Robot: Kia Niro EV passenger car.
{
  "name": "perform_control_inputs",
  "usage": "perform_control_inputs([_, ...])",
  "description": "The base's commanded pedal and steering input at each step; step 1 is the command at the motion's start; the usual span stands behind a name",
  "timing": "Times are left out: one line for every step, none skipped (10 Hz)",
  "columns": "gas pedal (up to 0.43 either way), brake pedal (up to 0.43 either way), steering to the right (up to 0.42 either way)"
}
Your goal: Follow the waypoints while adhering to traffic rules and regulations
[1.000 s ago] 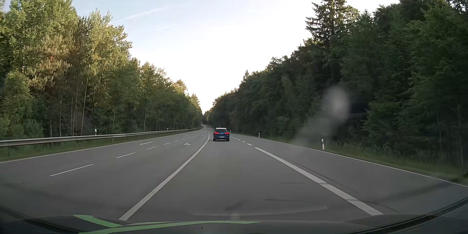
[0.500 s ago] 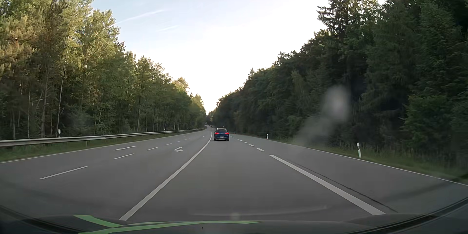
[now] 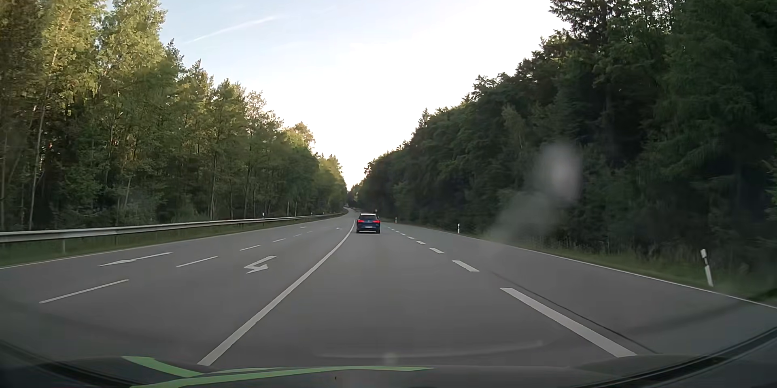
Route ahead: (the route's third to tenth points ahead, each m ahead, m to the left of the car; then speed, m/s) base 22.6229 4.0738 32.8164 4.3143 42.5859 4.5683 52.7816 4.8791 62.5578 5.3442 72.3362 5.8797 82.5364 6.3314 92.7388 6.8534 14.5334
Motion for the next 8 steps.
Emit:
perform_control_inputs([0.260,0.000,-0.007])
perform_control_inputs([0.260,0.000,-0.007])
perform_control_inputs([0.260,0.000,-0.007])
perform_control_inputs([0.260,0.000,-0.007])
perform_control_inputs([0.260,0.000,-0.007])
perform_control_inputs([0.260,0.000,-0.007])
perform_control_inputs([0.260,0.000,-0.007])
perform_control_inputs([0.260,0.000,-0.007])
